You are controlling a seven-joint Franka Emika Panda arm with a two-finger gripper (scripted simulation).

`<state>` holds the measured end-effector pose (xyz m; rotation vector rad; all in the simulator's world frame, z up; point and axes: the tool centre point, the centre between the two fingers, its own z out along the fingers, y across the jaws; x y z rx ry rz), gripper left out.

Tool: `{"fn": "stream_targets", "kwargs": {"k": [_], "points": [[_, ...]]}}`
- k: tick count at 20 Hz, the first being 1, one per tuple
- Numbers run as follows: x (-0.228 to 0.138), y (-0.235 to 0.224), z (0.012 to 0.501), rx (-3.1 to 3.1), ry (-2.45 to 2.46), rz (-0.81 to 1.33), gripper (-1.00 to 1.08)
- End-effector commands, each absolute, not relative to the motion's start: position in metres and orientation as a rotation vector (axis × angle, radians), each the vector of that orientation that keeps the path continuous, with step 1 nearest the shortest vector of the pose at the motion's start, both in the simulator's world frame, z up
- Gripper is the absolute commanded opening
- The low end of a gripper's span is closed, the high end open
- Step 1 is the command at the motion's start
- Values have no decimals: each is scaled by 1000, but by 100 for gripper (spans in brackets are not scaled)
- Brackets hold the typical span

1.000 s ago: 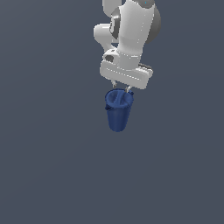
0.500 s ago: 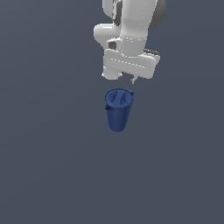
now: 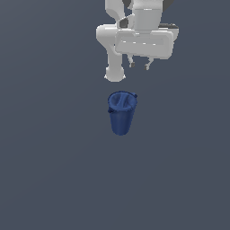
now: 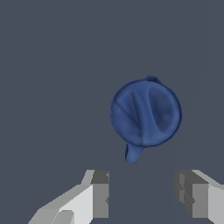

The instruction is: Pick up the object and move it to a goal position.

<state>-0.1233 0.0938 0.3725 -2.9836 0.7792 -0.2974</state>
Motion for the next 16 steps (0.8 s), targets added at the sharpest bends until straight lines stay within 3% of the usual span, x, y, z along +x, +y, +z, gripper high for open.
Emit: {"fn": "stream_targets", "kwargs": {"k": [1, 16], "points": [[-129, 103, 384, -2956, 805, -329, 28], [-154, 154, 393, -2884, 980, -480, 28]]}}
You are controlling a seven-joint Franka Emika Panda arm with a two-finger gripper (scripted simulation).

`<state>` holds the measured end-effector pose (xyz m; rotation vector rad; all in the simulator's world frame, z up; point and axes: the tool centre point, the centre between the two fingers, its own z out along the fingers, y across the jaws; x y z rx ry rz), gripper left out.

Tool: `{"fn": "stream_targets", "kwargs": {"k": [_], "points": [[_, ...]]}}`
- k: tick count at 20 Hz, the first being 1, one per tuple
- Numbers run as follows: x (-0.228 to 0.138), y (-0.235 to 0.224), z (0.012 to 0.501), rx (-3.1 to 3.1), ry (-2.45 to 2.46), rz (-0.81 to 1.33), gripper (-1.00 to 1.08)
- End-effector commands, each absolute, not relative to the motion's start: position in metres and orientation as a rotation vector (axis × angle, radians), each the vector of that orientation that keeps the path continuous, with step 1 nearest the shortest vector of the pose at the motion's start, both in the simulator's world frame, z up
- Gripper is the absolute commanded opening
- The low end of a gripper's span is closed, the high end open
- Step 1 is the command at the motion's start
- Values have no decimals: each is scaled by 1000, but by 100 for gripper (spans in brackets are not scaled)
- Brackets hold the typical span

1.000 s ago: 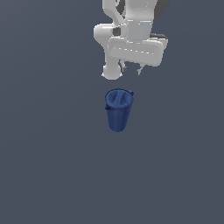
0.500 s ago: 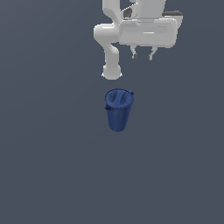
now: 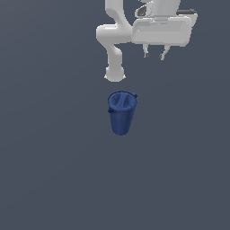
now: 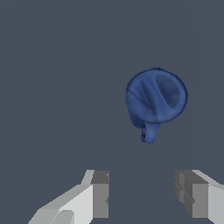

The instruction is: Pick up the object and move it to a goal position.

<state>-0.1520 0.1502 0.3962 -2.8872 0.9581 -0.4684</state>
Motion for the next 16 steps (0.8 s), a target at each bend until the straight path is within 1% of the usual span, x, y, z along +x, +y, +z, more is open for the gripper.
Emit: {"fn": "stream_targets", "kwargs": {"k": [1, 9, 16], "points": [[-154, 157, 389, -2883, 995, -487, 28], [-155, 165, 347, -2889, 1136, -524, 28], [-152, 153, 292, -2902, 1293, -528, 28]]}}
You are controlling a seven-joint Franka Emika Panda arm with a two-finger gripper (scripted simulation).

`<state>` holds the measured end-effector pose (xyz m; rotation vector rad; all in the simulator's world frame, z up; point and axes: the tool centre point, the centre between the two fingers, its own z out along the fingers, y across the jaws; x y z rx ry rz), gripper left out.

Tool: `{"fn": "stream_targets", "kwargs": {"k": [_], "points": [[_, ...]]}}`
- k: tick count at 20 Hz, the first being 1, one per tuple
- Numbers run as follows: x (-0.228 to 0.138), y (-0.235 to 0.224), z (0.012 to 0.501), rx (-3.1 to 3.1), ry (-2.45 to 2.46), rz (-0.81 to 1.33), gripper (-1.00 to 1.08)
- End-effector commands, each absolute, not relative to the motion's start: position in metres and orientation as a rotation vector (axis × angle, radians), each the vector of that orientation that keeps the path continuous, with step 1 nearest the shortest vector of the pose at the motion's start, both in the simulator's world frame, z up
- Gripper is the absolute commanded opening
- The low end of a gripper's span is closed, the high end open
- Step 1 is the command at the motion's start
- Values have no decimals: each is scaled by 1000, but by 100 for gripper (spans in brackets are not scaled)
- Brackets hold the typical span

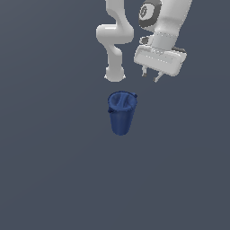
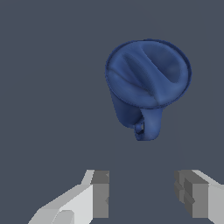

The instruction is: Pick up the object and move it to a goal position.

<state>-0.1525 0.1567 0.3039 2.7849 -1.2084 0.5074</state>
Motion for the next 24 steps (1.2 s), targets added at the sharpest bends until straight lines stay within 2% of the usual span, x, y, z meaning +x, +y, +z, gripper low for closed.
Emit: {"fn": "stream_targets", "kwargs": {"k": [1, 12, 24], "points": [[-152, 150, 284, 2744, -1243, 498, 28], [-151, 122, 227, 2623, -1338, 459, 28], [-151, 111, 220, 2595, -1399, 442, 28]]}}
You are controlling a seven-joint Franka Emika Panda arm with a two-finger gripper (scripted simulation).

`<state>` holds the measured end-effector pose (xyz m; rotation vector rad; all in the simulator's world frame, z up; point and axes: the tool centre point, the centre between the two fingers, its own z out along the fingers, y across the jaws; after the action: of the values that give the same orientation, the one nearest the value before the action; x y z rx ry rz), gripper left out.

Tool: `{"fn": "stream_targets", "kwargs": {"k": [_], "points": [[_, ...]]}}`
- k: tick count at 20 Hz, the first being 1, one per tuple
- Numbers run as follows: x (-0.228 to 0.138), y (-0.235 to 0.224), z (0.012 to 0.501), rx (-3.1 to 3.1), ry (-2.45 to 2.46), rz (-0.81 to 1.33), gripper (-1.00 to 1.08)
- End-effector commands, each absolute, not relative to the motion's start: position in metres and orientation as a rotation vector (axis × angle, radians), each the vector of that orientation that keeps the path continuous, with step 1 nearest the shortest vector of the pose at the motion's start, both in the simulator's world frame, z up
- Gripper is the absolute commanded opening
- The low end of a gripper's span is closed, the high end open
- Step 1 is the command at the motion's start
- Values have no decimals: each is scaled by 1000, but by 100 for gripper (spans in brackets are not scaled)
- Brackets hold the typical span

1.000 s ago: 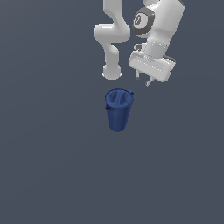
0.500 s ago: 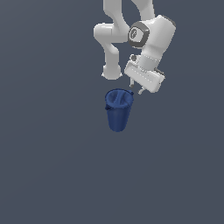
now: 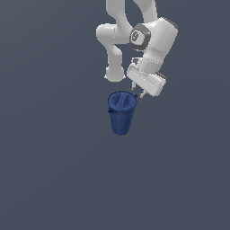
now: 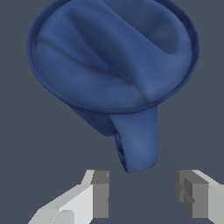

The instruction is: Pick up the object and move it to a goal position.

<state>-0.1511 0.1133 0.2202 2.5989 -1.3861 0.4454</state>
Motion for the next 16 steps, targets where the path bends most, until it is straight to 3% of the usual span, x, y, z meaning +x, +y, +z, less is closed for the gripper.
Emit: {"fn": "stream_targets", "kwargs": {"k": [1, 16], "points": [[-151, 111, 220, 2594, -1402, 442, 28], [-146, 103, 192, 2593, -1402, 442, 28]]}}
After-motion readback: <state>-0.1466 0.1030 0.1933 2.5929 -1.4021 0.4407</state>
